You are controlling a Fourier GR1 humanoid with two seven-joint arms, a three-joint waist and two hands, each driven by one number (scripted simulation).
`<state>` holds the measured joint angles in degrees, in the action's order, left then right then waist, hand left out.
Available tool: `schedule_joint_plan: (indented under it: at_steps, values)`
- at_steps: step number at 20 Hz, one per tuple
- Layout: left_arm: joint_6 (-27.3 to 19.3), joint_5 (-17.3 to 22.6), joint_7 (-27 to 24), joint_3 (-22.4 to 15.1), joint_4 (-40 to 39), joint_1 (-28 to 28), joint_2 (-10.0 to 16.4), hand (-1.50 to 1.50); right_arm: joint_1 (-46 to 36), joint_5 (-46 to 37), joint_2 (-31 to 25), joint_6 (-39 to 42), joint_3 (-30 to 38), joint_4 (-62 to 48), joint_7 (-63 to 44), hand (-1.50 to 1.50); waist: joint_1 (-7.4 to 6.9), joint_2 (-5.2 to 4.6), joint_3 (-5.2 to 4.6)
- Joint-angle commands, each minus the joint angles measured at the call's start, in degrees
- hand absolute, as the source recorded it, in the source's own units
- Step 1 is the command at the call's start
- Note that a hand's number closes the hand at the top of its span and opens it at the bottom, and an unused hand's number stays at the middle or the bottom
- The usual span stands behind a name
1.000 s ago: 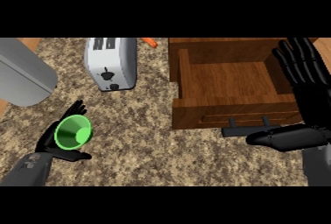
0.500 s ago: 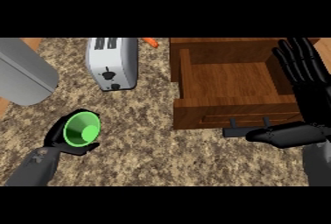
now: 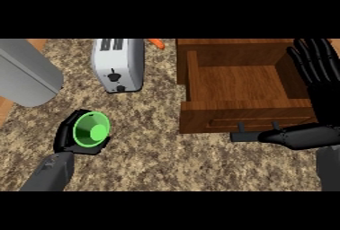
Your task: Pick up the cup, place it into the drawer and close the drawer
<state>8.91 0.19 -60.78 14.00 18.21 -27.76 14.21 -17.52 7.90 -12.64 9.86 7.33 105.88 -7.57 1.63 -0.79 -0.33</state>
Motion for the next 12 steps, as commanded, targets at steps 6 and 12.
schedule_joint_plan:
  at_steps: [6,12]
  values:
    - [1.86,5.94,-4.39,4.47,4.09,-6.03,-6.71,1.5,0.89,2.57,-2.25,2.31,2.89,-1.33,0.14,-1.5,-0.65,0.59,0.26]
    - [0.07,4.75,3.81,0.54,11.64,-10.23,-8.28,1.5,1.1,0.67,-1.31,0.8,1.96,-0.81,-0.62,-1.5,-1.61,0.93,0.35]
